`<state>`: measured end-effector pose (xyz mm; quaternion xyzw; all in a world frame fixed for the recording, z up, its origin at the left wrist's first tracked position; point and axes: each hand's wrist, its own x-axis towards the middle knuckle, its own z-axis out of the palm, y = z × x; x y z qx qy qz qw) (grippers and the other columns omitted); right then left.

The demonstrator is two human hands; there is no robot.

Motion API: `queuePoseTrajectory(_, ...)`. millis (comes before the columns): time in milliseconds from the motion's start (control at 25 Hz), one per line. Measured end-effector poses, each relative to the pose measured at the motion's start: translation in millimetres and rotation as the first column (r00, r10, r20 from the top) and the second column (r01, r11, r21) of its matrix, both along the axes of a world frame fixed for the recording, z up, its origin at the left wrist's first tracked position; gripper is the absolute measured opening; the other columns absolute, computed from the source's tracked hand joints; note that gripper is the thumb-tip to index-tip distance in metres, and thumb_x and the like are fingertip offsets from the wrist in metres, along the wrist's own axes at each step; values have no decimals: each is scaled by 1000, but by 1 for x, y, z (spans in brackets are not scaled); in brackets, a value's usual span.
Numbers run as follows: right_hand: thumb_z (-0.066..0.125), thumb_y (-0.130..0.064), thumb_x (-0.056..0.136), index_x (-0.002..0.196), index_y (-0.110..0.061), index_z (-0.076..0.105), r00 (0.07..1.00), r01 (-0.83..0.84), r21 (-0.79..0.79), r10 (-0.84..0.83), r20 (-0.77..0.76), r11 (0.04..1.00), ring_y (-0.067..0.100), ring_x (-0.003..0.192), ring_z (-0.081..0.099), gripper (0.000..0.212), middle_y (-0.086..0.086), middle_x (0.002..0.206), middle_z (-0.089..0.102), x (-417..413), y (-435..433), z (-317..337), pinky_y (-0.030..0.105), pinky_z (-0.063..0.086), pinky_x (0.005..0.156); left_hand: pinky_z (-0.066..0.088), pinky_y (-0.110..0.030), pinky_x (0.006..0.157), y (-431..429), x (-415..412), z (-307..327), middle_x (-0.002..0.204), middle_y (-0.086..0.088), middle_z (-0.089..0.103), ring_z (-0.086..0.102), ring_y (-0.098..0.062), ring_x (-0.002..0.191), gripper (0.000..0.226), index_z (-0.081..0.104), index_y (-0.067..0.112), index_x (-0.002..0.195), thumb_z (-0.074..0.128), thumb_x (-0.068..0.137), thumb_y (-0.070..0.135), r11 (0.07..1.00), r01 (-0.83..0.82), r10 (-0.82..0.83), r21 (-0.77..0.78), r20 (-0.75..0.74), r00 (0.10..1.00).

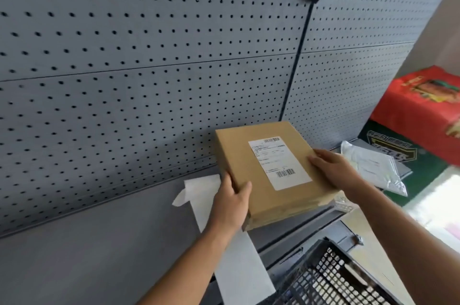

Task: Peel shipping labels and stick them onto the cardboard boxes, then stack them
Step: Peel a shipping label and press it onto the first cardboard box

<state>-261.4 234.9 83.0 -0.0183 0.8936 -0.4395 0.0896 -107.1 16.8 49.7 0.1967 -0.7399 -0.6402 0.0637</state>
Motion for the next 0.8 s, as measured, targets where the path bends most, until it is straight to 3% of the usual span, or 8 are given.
queuePoseTrajectory(120,58,-39,99,134,-26,60,1000,-2,4,1,27,1000,17,108,56,38,-8,120,61,-21,12,-17,34,40,98,50,-35,104,12,-25,-21,128,9,67,63,-15,118,47,47,31,143,53,97,40,1000,13,-14,19,52,999)
queuePoseTrajectory(480,57,-43,98,133,-27,59,997,-68,75,64,47,995,20,108,61,38,-4,121,64,-39,10,-32,41,46,100,45,-28,108,21,-35,-48,143,6,59,58,-14,129,64,32,26,156,55,99,44,999,-48,47,2,105,993)
queuePoseTrajectory(560,53,-47,98,132,-29,56,997,-56,125,62,-43,991,24,111,59,39,0,125,61,-39,14,-34,41,44,99,33,-31,118,13,-24,-39,158,6,41,42,-15,144,76,19,25,161,54,98,50,999,-46,48,-19,112,993)
queuePoseTrajectory(640,51,-54,91,132,-19,60,967,33,193,18,-255,981,34,114,60,54,14,127,63,-32,7,-29,48,45,99,24,-32,123,-7,0,-26,164,10,28,28,-10,151,77,19,31,159,52,95,58,995,-79,81,-53,49,995)
queuePoseTrajectory(720,52,-47,94,128,-24,63,944,67,155,-13,-329,986,37,110,61,43,16,125,63,-21,-18,-22,50,49,96,24,-33,124,-40,43,-7,164,14,29,27,2,149,76,26,44,151,50,85,72,984,-157,151,-86,-72,986)
queuePoseTrajectory(800,51,-51,96,126,-42,60,935,-56,156,107,-339,986,26,103,64,33,2,120,64,-64,-27,-69,41,53,89,28,-31,123,-79,96,20,159,19,37,32,11,143,70,34,46,148,52,84,70,961,-262,246,-87,-162,956)
